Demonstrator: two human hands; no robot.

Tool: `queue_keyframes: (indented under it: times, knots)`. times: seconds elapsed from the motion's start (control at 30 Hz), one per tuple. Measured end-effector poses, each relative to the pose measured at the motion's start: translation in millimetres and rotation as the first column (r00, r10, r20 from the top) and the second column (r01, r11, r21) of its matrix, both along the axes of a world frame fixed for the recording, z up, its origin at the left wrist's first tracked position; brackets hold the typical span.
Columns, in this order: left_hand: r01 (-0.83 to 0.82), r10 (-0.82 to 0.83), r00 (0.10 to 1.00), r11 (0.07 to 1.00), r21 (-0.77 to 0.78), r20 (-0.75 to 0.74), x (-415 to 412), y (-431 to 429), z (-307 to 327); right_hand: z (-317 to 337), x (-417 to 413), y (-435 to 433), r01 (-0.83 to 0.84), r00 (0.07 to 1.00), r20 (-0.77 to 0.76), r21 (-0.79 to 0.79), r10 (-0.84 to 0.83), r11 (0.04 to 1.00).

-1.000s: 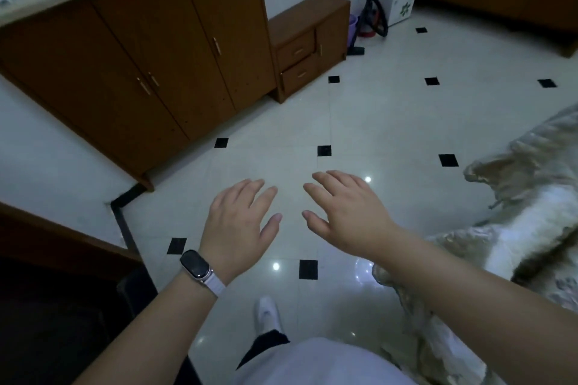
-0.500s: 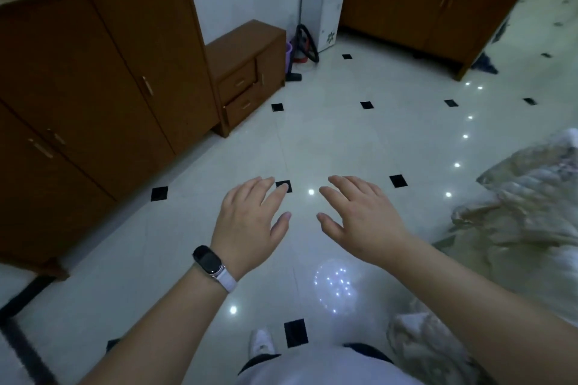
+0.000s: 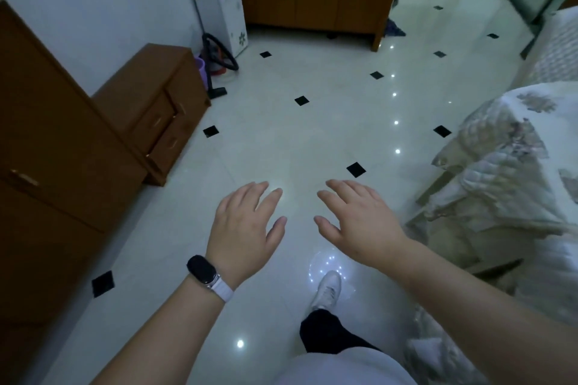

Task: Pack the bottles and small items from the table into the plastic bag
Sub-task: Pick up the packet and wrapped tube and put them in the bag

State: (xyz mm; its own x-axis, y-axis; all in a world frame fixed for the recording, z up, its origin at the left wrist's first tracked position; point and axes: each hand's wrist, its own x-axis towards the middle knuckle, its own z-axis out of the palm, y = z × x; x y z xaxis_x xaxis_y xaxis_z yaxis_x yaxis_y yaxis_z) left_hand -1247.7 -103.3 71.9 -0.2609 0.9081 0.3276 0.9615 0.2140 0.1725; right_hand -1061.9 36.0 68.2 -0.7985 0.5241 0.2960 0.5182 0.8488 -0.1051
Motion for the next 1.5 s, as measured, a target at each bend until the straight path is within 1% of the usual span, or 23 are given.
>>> queue_keyframes:
  times: [0.13,0.27,0.37,0.47,0.67,0.73,0.87,1.07,1.2,1.33,1.4,1.5]
  knots:
    - [0.038,-0.04,0.998,0.999,-0.037,-0.05,-22.6,73.1,11.8,-2.6,-23.6,67.6,0.067,0.997,-0.022,-0.042,-0.068,0.997]
    - [0.09,-0.096,0.992,0.994,-0.066,-0.085,-44.3,160.5,28.7,8.5,-35.5,145.2,0.121,0.991,-0.044,-0.072,-0.125,0.99]
    - [0.139,-0.142,0.985,0.99,-0.034,-0.093,-50.6,228.0,40.1,23.5,-31.8,203.3,0.181,0.981,-0.068,-0.047,-0.184,0.982]
    - [0.207,-0.207,0.974,0.978,-0.01,-0.096,-51.8,284.5,45.5,36.0,-24.3,252.0,0.254,0.965,-0.054,-0.041,-0.256,0.966]
    - [0.341,-0.338,0.938,0.94,0.031,-0.08,-69.5,379.1,36.4,33.9,-28.4,315.4,0.358,0.932,-0.047,-0.019,-0.358,0.934]
    - [0.381,-0.377,0.924,0.923,0.058,-0.067,-82.1,411.5,28.9,31.0,-37.6,337.3,0.396,0.917,-0.04,-0.022,-0.397,0.918]
    - [0.455,-0.454,0.89,0.888,0.062,-0.036,-113.8,483.3,17.7,29.2,-65.2,386.6,0.477,0.879,-0.016,-0.007,-0.477,0.879]
    - [0.562,-0.566,0.825,0.821,0.105,0.01,-172.2,599.9,17.2,40.9,-117.3,464.5,0.62,0.781,0.079,0.013,-0.619,0.784]
    - [0.656,-0.661,0.75,0.748,0.104,0.019,-192.7,665.9,25.2,52.2,-137.3,503.2,0.705,0.705,0.05,0.062,-0.708,0.706]
    - [0.733,-0.738,0.674,0.673,0.095,0.033,-188.0,722.2,25.6,56.8,-128.0,531.0,0.77,0.63,0.077,0.064,-0.773,0.635]
    - [0.764,-0.769,0.638,0.639,0.089,0.043,-176.2,747.9,23.3,56.5,-116.1,543.8,0.808,0.577,0.095,0.077,-0.811,0.584]
    - [0.818,-0.822,0.567,0.569,0.084,0.05,-149.9,787.4,17.5,50.1,-92.4,567.1,0.855,0.511,0.085,0.054,-0.855,0.516]
